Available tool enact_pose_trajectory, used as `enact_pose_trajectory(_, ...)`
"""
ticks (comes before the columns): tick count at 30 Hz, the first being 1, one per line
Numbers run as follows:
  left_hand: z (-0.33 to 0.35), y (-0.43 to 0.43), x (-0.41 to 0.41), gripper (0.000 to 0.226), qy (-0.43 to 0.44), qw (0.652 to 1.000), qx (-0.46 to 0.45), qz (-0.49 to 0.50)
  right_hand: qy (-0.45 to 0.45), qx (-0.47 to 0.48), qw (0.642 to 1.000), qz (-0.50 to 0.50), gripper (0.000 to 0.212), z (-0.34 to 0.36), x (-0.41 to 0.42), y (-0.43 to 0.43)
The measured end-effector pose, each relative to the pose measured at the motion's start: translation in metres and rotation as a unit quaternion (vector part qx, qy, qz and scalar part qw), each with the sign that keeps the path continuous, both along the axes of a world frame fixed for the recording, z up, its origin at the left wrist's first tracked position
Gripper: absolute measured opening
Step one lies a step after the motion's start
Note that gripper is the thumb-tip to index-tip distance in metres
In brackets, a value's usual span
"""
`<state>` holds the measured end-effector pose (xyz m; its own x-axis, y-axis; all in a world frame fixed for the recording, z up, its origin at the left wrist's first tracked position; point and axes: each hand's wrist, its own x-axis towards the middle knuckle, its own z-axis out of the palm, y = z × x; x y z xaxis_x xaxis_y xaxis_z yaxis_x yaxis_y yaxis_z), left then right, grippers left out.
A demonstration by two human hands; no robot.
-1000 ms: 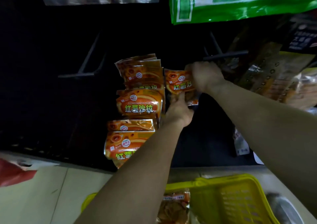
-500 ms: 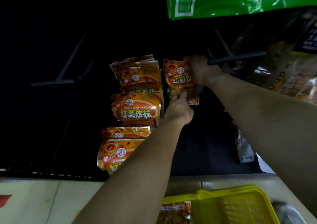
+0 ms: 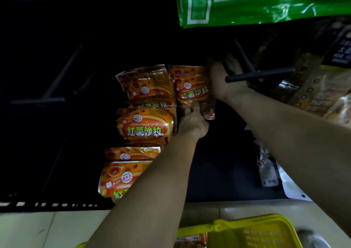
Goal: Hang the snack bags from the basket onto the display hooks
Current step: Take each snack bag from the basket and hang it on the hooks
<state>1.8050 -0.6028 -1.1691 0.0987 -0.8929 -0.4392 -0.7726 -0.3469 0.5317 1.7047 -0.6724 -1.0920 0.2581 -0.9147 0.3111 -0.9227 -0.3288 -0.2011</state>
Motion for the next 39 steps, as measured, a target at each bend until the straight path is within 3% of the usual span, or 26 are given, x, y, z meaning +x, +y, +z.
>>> enact_pose_trajectory(4, 0.009, 0.013, -0.003, 0.087, 0.007, 1.0, -0.004, -0.002, 0.006, 0.055, 0.998, 0.015, 0.038, 0.008, -0.007, 0.014)
enact_pose_trajectory(8, 0.028, 0.039, -0.003, 0.08, 0.004, 1.0, -0.023, -0.011, 0.077, 0.041, 0.996, -0.003, 0.044, 0.024, -0.014, 0.049)
enact_pose_trajectory(13, 0.069, 0.087, 0.002, 0.073, -0.011, 0.997, -0.06, -0.047, 0.055, 0.074, 0.996, -0.012, 0.051, 0.051, -0.024, 0.11)
enact_pose_trajectory(22, 0.138, 0.23, 0.041, 0.066, -0.038, 0.994, -0.084, -0.061, 0.034, 0.141, 0.989, 0.001, 0.047, 0.074, -0.053, 0.256)
enact_pose_trajectory(26, 0.132, 0.309, 0.062, 0.059, -0.059, 0.992, -0.078, -0.077, 0.033, 0.173, 0.984, 0.0, 0.049, 0.062, -0.059, 0.317)
enact_pose_trajectory(30, 0.097, 0.376, 0.079, 0.061, -0.078, 0.994, -0.012, -0.078, 0.038, 0.229, 0.973, 0.008, 0.047, 0.031, -0.06, 0.369)
enact_pose_trajectory(33, 0.064, 0.408, 0.088, 0.062, -0.082, 0.992, 0.048, -0.08, 0.043, 0.312, 0.949, 0.01, 0.046, -0.003, -0.055, 0.399)
enact_pose_trajectory(36, 0.031, 0.426, 0.093, 0.067, -0.081, 0.987, 0.103, -0.097, 0.098, 0.429, 0.897, 0.029, 0.046, -0.042, -0.048, 0.423)
enact_pose_trajectory(39, 0.002, 0.436, 0.093, 0.082, -0.08, 0.978, 0.134, -0.138, 0.142, 0.497, 0.853, 0.074, 0.061, -0.083, -0.039, 0.446)
